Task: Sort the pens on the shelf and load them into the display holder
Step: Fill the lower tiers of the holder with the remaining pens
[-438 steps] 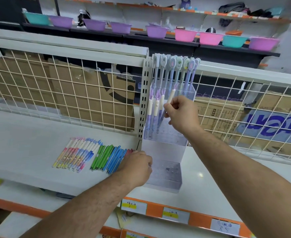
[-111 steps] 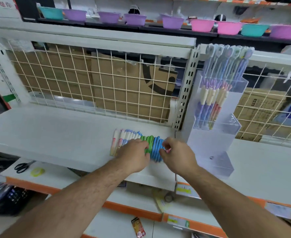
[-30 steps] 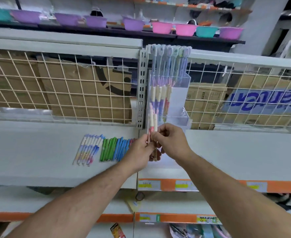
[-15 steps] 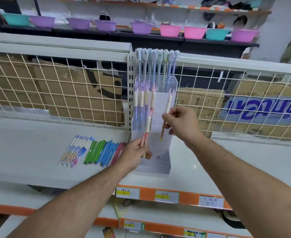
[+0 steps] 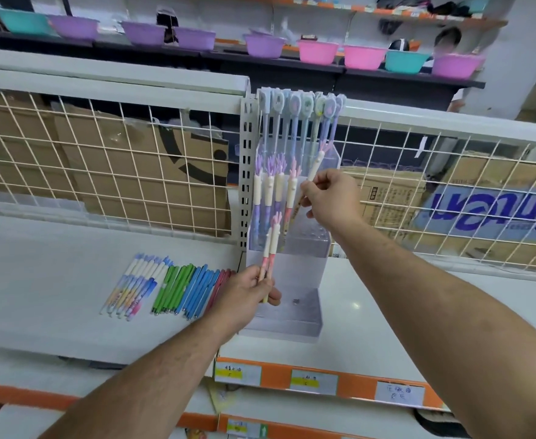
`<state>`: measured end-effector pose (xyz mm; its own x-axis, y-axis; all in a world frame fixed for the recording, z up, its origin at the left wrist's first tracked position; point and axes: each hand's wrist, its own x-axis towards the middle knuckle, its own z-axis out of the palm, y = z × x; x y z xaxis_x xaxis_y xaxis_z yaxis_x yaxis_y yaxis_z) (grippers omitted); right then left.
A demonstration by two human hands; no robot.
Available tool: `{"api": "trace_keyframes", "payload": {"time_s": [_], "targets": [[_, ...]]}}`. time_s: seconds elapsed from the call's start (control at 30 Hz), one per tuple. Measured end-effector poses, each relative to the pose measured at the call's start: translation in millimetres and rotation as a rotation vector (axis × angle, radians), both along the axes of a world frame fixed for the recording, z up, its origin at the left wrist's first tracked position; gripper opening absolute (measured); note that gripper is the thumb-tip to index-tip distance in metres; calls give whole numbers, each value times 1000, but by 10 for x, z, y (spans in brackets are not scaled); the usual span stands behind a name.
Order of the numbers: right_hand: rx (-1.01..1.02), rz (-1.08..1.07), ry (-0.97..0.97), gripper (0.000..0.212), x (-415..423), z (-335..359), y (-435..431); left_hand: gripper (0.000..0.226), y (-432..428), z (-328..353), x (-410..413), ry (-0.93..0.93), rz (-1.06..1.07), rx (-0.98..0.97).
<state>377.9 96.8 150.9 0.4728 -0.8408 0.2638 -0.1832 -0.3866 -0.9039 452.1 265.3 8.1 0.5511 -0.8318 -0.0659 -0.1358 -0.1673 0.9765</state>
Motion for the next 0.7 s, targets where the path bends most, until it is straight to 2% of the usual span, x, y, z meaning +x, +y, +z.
{"api": "trace_keyframes", "payload": {"time_s": [0.5,0.7], "targets": [[-107,-45,75,13,83,-17,-49,14,53,65,-32,-27,-18,0],[-157,-23,268,15,48,-167,-12,14,63,66,-24,-39,-32,-5]]}}
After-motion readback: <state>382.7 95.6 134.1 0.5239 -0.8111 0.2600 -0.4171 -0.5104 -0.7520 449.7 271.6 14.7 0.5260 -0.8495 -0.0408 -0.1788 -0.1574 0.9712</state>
